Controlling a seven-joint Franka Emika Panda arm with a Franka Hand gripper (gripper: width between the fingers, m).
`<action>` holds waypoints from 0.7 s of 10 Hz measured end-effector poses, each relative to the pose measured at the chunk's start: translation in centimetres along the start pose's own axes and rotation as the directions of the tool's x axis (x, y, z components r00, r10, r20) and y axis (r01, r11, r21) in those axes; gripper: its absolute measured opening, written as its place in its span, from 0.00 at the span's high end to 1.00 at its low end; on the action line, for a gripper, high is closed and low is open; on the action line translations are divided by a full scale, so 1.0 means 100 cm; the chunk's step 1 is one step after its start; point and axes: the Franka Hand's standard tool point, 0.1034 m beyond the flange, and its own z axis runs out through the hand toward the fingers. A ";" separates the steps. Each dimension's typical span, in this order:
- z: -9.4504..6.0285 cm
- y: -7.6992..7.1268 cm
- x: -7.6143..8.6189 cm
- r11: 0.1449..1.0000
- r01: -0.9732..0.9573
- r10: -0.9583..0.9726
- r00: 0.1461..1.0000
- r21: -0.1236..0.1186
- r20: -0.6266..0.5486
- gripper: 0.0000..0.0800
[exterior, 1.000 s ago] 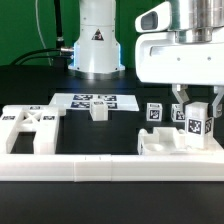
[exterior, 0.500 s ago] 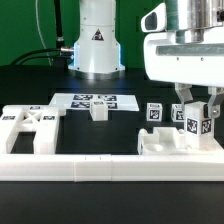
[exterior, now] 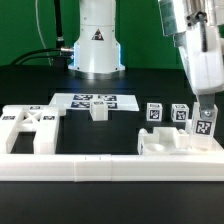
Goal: Assemble chair
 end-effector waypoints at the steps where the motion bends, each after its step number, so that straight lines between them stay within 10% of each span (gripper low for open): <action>1: 0.000 0.000 0.000 1.000 0.031 -0.031 1.000 0.000 0.000 0.58; 2: 0.000 0.000 0.000 0.997 0.077 -0.077 0.997 -0.004 -0.001 0.31; 7: -0.003 -0.002 -0.004 0.893 0.449 -0.449 0.894 -0.024 0.010 0.19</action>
Offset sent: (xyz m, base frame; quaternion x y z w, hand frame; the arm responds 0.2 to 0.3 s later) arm 0.0077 -0.0049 0.0120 -0.0202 0.0623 -0.2466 0.9669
